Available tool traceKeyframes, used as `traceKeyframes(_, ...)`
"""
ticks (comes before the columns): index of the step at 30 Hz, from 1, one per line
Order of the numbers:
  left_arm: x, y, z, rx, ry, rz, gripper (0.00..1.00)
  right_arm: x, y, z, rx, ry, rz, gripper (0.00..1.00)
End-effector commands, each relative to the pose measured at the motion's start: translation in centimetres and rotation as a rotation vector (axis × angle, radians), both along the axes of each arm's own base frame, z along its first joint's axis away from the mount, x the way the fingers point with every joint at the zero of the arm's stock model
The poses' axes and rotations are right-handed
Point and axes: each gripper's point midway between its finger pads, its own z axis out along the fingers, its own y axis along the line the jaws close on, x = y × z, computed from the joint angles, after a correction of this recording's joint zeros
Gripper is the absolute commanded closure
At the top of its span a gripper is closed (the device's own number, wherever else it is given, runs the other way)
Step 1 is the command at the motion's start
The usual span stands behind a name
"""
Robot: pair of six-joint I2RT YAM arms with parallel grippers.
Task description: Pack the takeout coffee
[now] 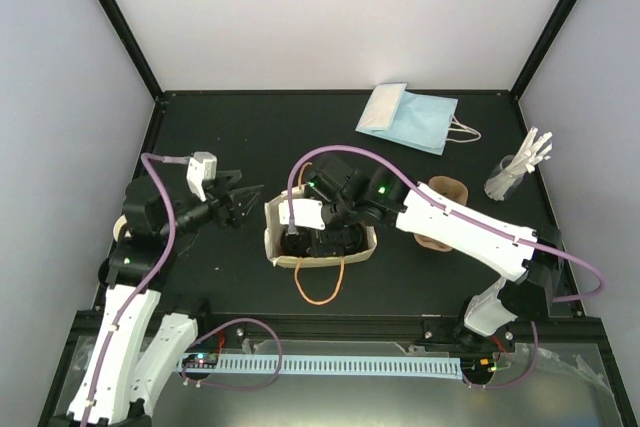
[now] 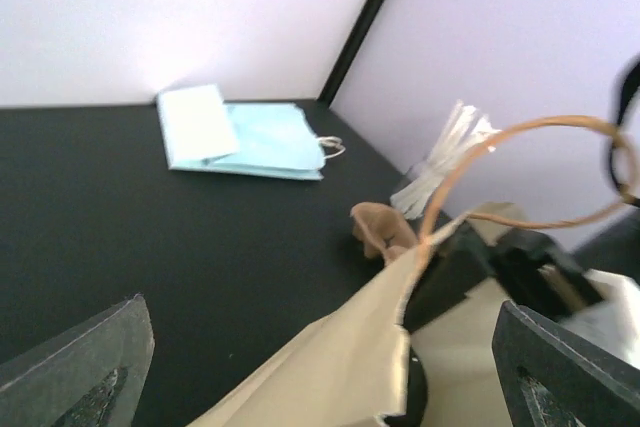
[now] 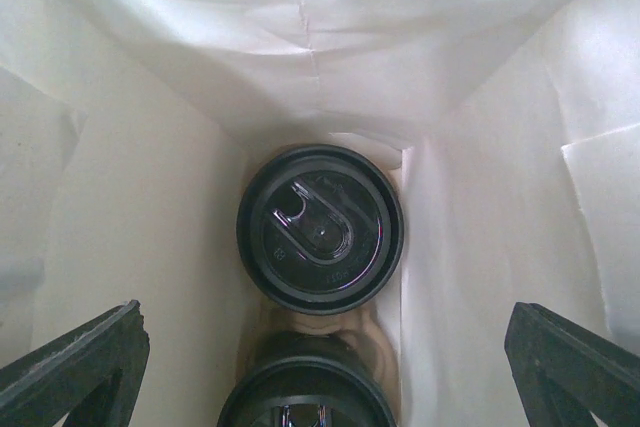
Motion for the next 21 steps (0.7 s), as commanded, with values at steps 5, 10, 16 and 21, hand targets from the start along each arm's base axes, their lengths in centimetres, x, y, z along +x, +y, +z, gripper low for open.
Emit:
traceKeyframes(5, -2.3, -1.9, 1.1, 0.002, -0.09, -0.183, 0.13, 1.4, 0.7, 3.9, 0.104, -0.039, -0.076, 0.01)
traceKeyframes(10, -1.6, -2.5, 0.5, 0.041, -0.076, -0.199, 0.14, 1.5, 0.8, 5.2, 0.142, -0.052, -0.085, 0.0)
traceKeyframes(16, -0.7, -3.9, 0.3, 0.124, -0.06, -0.23, 0.17, 2.5, 0.9, 6.3, 0.176, -0.098, -0.129, 0.02)
traceKeyframes(21, -0.6, -5.6, -0.7, 0.196, -0.039, -0.279, 0.22, 3.9, 0.7, 7.7, 0.216, -0.173, -0.19, 0.04)
